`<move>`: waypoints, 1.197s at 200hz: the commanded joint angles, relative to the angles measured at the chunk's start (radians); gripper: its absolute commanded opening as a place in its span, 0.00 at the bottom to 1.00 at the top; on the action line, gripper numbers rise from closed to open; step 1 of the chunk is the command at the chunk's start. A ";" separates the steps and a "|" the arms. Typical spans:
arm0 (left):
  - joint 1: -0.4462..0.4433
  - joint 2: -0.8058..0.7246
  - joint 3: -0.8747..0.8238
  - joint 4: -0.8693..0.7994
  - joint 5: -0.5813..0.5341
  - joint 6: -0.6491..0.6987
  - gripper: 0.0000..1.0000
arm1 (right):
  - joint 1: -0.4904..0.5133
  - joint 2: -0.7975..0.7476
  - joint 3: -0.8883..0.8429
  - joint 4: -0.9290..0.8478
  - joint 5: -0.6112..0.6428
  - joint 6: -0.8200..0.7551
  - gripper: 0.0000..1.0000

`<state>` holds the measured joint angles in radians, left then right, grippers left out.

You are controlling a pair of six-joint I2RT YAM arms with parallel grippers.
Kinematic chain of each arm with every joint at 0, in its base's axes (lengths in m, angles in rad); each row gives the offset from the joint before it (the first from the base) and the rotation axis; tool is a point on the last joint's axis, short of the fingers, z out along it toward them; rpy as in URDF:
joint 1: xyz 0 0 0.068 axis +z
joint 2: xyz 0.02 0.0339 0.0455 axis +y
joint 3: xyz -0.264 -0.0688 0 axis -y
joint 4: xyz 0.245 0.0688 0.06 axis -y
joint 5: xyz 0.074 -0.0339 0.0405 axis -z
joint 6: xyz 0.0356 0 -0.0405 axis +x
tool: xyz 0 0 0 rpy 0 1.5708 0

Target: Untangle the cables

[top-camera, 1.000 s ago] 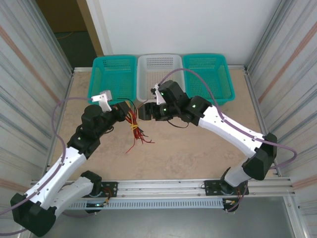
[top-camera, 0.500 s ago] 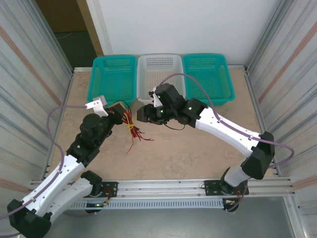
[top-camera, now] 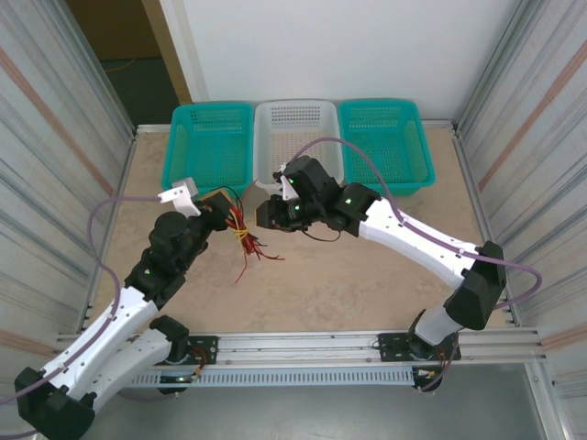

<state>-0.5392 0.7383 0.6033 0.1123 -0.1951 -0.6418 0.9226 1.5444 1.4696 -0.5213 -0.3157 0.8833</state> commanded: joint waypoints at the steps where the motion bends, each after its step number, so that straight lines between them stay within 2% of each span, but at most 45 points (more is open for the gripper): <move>1: -0.007 -0.025 -0.015 0.066 -0.012 0.012 0.00 | 0.000 0.007 0.019 -0.003 -0.010 -0.001 0.23; 41: -0.007 -0.027 -0.032 0.090 -0.001 0.004 0.00 | -0.002 0.018 0.012 0.011 -0.020 0.010 0.34; 69: -0.007 -0.030 -0.039 0.093 0.002 0.002 0.00 | -0.007 0.027 0.015 0.026 -0.024 0.016 0.30; 119: -0.006 -0.029 -0.043 0.099 0.006 0.004 0.00 | -0.011 0.050 0.018 0.041 -0.036 0.022 0.30; 167: -0.007 -0.037 -0.050 0.096 -0.014 0.004 0.00 | -0.015 0.052 0.019 0.033 -0.042 0.015 0.20; 198: -0.007 -0.031 -0.051 0.092 -0.011 0.005 0.00 | -0.017 0.039 0.015 0.011 -0.031 -0.006 0.09; 215: -0.006 -0.025 -0.044 0.083 -0.009 0.011 0.00 | -0.026 0.031 0.014 0.000 -0.044 -0.026 0.00; 239: -0.002 -0.021 -0.022 0.054 -0.001 0.025 0.00 | -0.054 0.016 0.012 -0.041 -0.063 -0.072 0.00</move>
<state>-0.5388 0.7288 0.5499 0.1608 -0.1852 -0.6392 0.8986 1.5948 1.4696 -0.5117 -0.3496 0.8726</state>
